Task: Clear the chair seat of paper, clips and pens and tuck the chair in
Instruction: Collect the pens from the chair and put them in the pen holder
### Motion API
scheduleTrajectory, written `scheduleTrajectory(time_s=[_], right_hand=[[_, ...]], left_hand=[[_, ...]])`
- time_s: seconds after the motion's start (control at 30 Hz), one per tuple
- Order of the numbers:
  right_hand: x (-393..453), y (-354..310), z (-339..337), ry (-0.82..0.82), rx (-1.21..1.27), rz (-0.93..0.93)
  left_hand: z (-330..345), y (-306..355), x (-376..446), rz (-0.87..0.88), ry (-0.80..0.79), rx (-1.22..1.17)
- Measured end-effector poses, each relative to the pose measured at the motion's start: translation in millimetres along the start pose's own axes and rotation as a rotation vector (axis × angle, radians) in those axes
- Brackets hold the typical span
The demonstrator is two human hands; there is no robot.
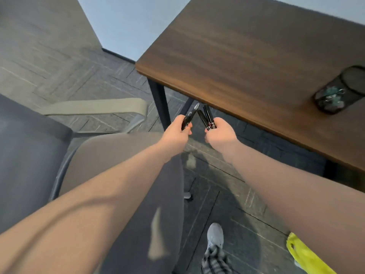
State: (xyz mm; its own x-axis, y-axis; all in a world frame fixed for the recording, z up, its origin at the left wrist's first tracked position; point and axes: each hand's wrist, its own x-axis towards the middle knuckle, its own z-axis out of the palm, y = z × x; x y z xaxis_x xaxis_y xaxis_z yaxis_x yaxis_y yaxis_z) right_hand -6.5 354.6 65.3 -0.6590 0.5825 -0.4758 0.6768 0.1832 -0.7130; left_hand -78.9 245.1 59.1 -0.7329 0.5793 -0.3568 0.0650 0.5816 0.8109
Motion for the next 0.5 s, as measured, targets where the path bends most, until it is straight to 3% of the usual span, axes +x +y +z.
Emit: scheduleTrajectory(time_s=[0.3, 0.5], right_hand=[[6, -4, -160, 0.223, 0.376, -0.03], [15, 16, -247, 0.354, 0.477, -0.027]], left_hand=[[61, 150, 36, 0.188, -0.042, -0.113], [117, 228, 57, 0.274, -0.11, -0.202]])
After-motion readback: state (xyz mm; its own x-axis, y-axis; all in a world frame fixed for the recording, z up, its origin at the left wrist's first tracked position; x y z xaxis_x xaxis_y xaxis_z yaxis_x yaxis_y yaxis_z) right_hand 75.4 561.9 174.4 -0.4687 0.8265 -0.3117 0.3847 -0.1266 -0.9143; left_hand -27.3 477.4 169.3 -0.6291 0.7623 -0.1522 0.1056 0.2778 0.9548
